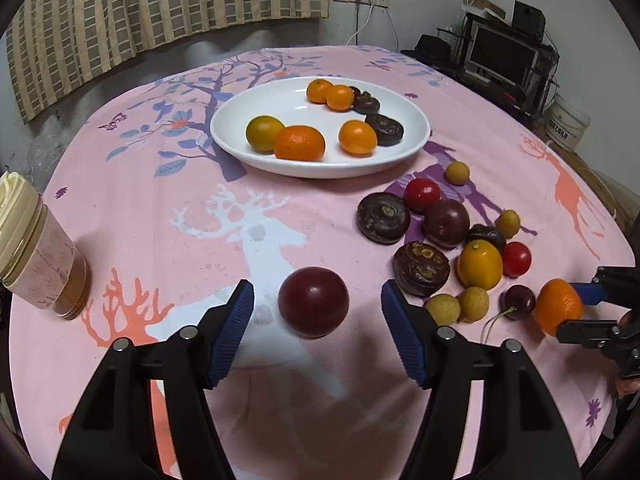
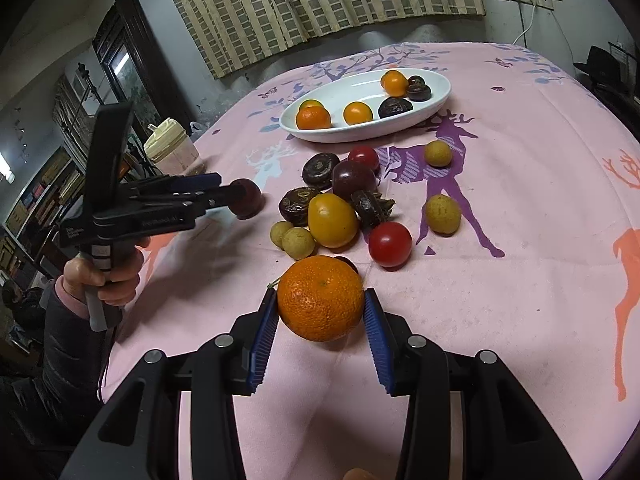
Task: Organize fruits
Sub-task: 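Move a dark red plum with left tool while right tool moves large orange onto plate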
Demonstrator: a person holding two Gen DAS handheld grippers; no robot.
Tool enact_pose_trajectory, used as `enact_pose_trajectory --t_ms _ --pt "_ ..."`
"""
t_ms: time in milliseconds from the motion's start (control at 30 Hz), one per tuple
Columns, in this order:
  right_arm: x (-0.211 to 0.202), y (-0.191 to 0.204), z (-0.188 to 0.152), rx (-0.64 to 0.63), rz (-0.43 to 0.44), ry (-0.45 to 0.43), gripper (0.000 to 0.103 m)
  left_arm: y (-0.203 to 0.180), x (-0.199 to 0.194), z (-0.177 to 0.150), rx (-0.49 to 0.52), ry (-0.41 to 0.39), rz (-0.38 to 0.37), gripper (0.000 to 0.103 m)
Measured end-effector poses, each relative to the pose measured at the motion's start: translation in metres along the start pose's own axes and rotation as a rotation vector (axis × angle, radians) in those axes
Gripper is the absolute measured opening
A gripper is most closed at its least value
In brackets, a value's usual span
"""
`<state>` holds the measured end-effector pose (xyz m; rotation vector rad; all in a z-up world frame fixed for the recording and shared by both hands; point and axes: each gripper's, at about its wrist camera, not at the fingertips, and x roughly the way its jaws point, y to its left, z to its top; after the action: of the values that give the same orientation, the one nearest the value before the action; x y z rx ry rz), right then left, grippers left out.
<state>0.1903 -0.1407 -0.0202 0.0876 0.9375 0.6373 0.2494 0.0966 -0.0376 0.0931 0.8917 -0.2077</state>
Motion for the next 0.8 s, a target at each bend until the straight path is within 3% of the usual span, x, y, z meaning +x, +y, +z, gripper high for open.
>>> enact_pose_trajectory --t_ms 233,433,567,700,800 --pt "-0.003 -0.001 0.000 0.004 0.015 -0.017 0.043 -0.002 0.016 -0.004 0.012 0.050 0.029 0.041" --pt "-0.009 -0.005 0.008 0.023 0.036 -0.046 0.043 0.006 0.013 -0.001 -0.045 0.053 -0.011 0.040" --pt "-0.007 -0.012 0.052 0.025 0.045 -0.119 0.043 0.015 0.003 0.022 -0.139 0.001 -0.071 0.040" --pt "0.018 -0.026 0.115 0.031 -0.032 -0.212 0.043 0.017 0.008 0.070 -0.165 -0.070 -0.033 0.040" --pt "0.048 -0.044 0.151 0.068 -0.058 -0.218 0.043 0.021 0.024 0.103 -0.202 -0.092 -0.050 0.040"
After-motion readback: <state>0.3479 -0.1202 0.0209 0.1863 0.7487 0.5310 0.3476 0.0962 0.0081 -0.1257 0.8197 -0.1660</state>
